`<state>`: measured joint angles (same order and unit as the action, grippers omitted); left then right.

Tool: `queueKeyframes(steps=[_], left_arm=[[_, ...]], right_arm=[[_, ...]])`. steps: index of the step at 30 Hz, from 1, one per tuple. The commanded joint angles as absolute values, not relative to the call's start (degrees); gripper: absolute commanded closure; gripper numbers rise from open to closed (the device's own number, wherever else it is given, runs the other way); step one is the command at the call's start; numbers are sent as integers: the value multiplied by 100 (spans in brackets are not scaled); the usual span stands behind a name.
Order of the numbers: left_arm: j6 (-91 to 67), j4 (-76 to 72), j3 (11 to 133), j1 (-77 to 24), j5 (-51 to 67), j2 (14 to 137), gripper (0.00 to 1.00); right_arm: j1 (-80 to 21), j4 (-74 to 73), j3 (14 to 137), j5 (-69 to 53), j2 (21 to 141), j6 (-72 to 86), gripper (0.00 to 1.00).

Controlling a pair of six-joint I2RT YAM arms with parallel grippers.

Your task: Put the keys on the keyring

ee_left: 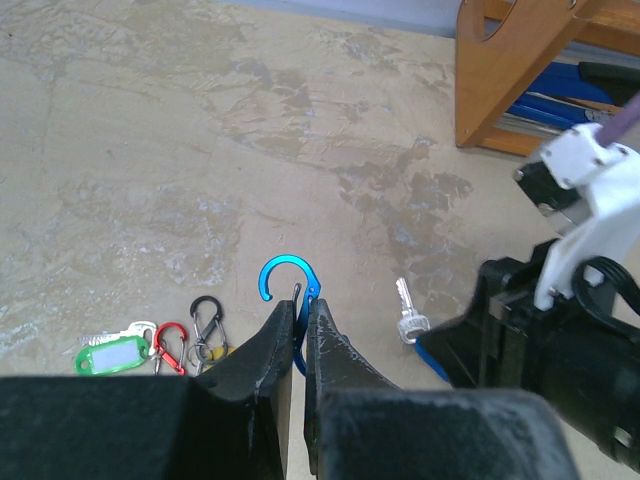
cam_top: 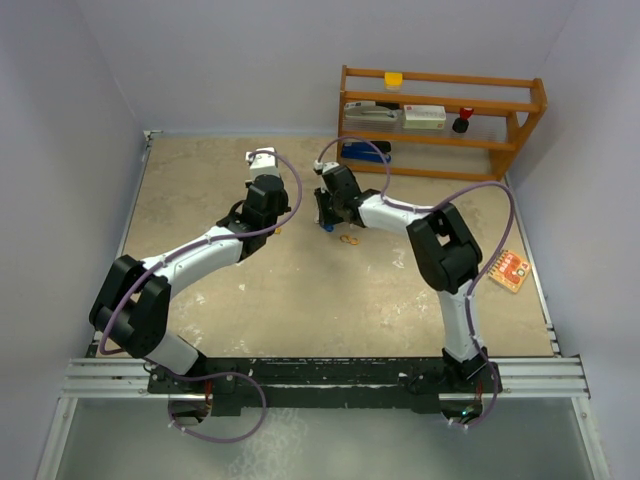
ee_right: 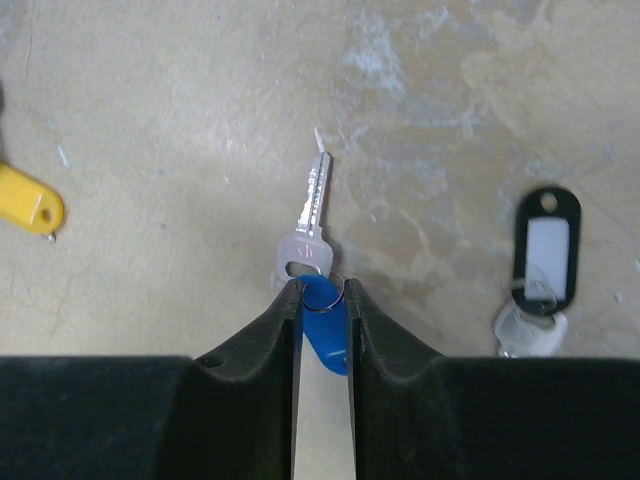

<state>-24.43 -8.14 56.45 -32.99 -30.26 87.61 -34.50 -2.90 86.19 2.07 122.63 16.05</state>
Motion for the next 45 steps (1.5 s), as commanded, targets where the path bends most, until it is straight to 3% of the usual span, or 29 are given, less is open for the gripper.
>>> queueKeyframes(steps=[1, 30, 32, 36, 45], left_arm=[[-2381, -1064, 5657, -3252, -3033, 8656, 100], [-2321, -1613, 5546, -3252, -1889, 8848, 100], [-2323, -1602, 5545, -3254, -1925, 8848, 100], [-2335, -1556, 5561, -3252, -1993, 8814, 100], [-2329, -1538, 5548, -3252, -2042, 8798, 100]], right_arm=[[-3479, -8, 8304, 325, 11395, 1661, 77], [-3480, 612, 7059, -5, 9686, 1652, 77], [-3480, 424, 7115, -2, 9732, 1662, 73], [-3477, -385, 7597, 277, 10167, 1728, 55], [-3467, -1080, 8015, 497, 10995, 2146, 54]])
